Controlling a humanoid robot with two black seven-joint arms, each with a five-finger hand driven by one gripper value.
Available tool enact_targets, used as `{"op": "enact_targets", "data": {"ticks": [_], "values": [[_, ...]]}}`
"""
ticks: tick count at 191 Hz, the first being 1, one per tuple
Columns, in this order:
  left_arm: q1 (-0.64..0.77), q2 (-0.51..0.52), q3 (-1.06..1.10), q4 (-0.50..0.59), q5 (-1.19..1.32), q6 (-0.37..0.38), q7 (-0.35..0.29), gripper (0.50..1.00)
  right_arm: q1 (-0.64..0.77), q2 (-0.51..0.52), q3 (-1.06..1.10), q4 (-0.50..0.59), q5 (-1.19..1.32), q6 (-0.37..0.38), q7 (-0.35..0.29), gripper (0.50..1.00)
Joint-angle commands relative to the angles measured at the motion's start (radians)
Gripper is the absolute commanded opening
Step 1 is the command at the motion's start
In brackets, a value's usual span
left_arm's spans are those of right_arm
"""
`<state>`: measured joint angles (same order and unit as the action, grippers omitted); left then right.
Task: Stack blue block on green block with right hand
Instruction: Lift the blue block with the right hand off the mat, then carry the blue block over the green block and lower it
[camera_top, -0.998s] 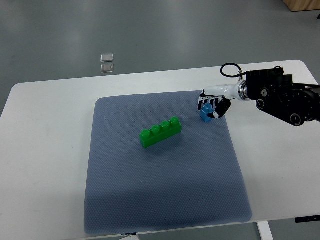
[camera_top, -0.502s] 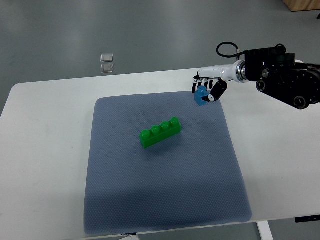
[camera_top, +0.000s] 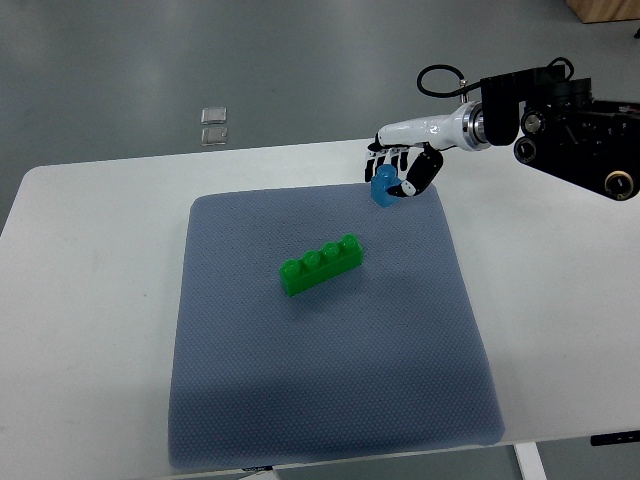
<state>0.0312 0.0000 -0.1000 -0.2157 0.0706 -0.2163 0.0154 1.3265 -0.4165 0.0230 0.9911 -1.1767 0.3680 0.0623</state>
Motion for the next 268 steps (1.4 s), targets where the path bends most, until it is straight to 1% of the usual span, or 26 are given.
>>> {"op": "enact_targets", "data": {"ticks": [1,5,15,61,94,116,153,161,171,172,179,234,268], "values": [[0.001,0.0,0.0,0.001,0.0,0.0,0.0,1.0,0.0,0.007,0.002,0.012,0.028,-0.011,-0.012,0.588],[-0.001,0.0,-0.001,-0.001,0.0,0.0,0.0,1.0,-0.003,0.012,0.003,0.038,0.035,-0.026,-0.022,0.588],[0.001,0.0,-0.001,-0.001,0.0,0.0,0.0,1.0,-0.007,0.016,0.002,0.053,0.043,-0.049,-0.032,0.588],[-0.001,0.0,-0.001,0.001,0.0,0.0,0.0,1.0,-0.009,0.051,0.0,0.063,0.063,-0.112,-0.059,0.588],[-0.001,0.0,-0.001,0.006,0.0,0.0,0.0,1.0,-0.032,0.071,-0.003,0.064,0.063,-0.123,-0.072,0.588],[0.001,0.0,-0.001,0.009,0.0,0.0,0.0,1.0,-0.046,0.071,-0.003,0.083,0.065,-0.126,-0.093,0.59],[0.001,0.0,0.0,0.01,0.0,0.0,0.0,1.0,-0.05,0.071,-0.003,0.1,0.065,-0.127,-0.099,0.592],[-0.001,0.0,0.0,0.01,0.0,0.0,0.0,1.0,-0.052,0.071,-0.003,0.106,0.087,-0.126,-0.111,0.592],[-0.001,0.0,0.0,0.01,0.0,0.0,0.0,1.0,-0.052,0.071,-0.003,0.106,0.088,-0.126,-0.111,0.592],[0.001,0.0,0.0,0.01,0.0,0.0,0.0,1.0,-0.052,0.07,-0.003,0.118,0.106,-0.126,-0.122,0.592],[0.0,0.0,-0.001,0.01,0.0,0.001,0.0,1.0,-0.052,0.07,-0.003,0.123,0.114,-0.126,-0.128,0.594],[-0.001,0.0,-0.001,0.012,-0.002,0.001,0.0,1.0,-0.053,0.059,-0.003,0.161,0.123,-0.127,-0.142,0.594],[0.001,0.0,-0.001,0.012,0.0,0.001,0.0,1.0,-0.058,0.064,-0.003,0.162,0.146,-0.129,-0.151,0.594]]}}
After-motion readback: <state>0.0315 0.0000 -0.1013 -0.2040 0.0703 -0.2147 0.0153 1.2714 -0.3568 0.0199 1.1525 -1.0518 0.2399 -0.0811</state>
